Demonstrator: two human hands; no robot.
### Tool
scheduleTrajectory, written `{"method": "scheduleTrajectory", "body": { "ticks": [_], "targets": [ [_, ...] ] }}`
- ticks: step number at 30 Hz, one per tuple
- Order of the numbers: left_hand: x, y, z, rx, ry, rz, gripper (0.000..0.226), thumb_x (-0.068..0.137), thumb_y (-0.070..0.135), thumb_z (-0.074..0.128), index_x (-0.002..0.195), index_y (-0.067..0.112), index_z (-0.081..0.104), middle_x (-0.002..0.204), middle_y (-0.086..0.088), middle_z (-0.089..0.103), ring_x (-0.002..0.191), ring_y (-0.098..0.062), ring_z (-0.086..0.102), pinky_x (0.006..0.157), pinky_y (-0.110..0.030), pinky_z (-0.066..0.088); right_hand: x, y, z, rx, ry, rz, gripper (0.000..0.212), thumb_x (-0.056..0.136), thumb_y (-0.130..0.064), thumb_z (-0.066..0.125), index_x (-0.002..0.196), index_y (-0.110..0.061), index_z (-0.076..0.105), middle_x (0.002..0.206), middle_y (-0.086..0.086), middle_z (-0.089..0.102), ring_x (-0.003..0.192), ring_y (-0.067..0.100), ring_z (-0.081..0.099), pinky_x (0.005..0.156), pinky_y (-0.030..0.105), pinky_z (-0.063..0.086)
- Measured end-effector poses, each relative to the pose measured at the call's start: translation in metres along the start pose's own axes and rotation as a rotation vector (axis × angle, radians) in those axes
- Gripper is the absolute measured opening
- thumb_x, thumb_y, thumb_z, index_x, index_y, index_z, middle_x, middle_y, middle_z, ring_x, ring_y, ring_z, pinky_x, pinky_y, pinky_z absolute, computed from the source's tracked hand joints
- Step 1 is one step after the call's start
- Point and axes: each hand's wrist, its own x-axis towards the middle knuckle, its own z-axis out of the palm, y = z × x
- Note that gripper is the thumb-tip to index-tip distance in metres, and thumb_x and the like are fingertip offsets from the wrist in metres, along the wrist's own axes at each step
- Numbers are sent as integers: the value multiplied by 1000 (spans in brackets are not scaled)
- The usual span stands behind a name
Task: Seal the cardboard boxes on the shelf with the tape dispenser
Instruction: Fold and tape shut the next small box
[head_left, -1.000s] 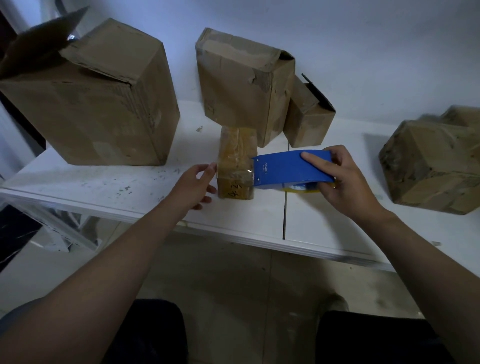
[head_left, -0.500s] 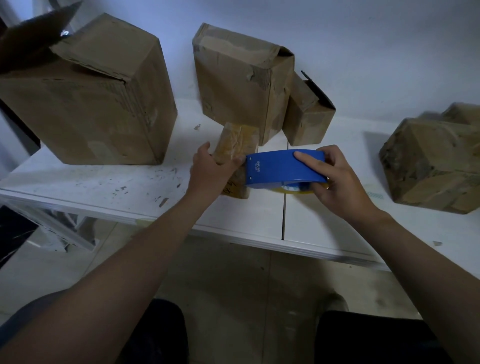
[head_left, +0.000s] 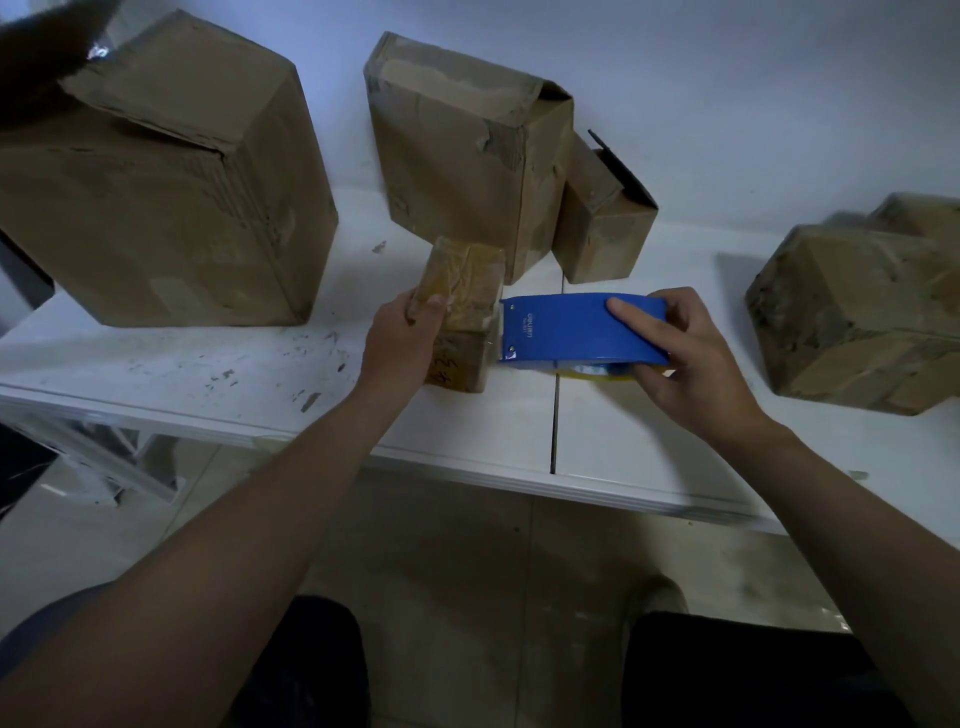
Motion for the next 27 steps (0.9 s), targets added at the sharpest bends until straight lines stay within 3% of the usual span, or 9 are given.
{"method": "scheduleTrajectory", "body": {
  "ticks": [5, 8, 10, 22, 27],
  "targets": [
    [-1, -1, 0, -5, -21, -12, 35, 104, 41, 42, 124, 18, 61, 106, -1, 65, 101, -21, 63, 75, -27, 51, -7, 0, 2, 20, 8, 11, 79, 80, 9, 74, 147, -23, 48, 125, 13, 42, 111, 15, 42, 95, 5, 37],
    [-2, 1, -2, 45, -11, -41, 53, 92, 58, 39, 126, 24, 61, 111, -1, 67, 106, -25, 63, 99, -51, 49, -6, -2, 1, 9, 15, 8, 78, 81, 7, 75, 147, -24, 48, 125, 12, 41, 112, 16, 42, 96, 5, 38],
    [-3, 2, -3, 56, -12, -57, 64, 84, 64, 36, 129, 26, 61, 113, -1, 67, 108, -26, 62, 103, -57, 45, -7, -2, 0, 5, 19, 1, 77, 81, 6, 76, 147, -25, 48, 126, 11, 41, 112, 16, 42, 97, 7, 38],
    [-6, 6, -6, 57, -32, -69, 74, 73, 72, 33, 127, 30, 61, 111, 1, 67, 107, -26, 62, 103, -58, 44, -10, 0, -10, 1, -25, 49, 78, 82, 5, 75, 147, -27, 48, 125, 10, 41, 111, 14, 42, 98, 10, 37],
    [-6, 7, -8, 59, -48, -67, 62, 84, 64, 37, 127, 27, 62, 110, 0, 68, 105, -25, 63, 100, -55, 47, -10, -2, -16, -24, -19, 64, 78, 82, 7, 72, 147, -28, 48, 125, 10, 41, 111, 14, 41, 99, 13, 39]
  ]
}}
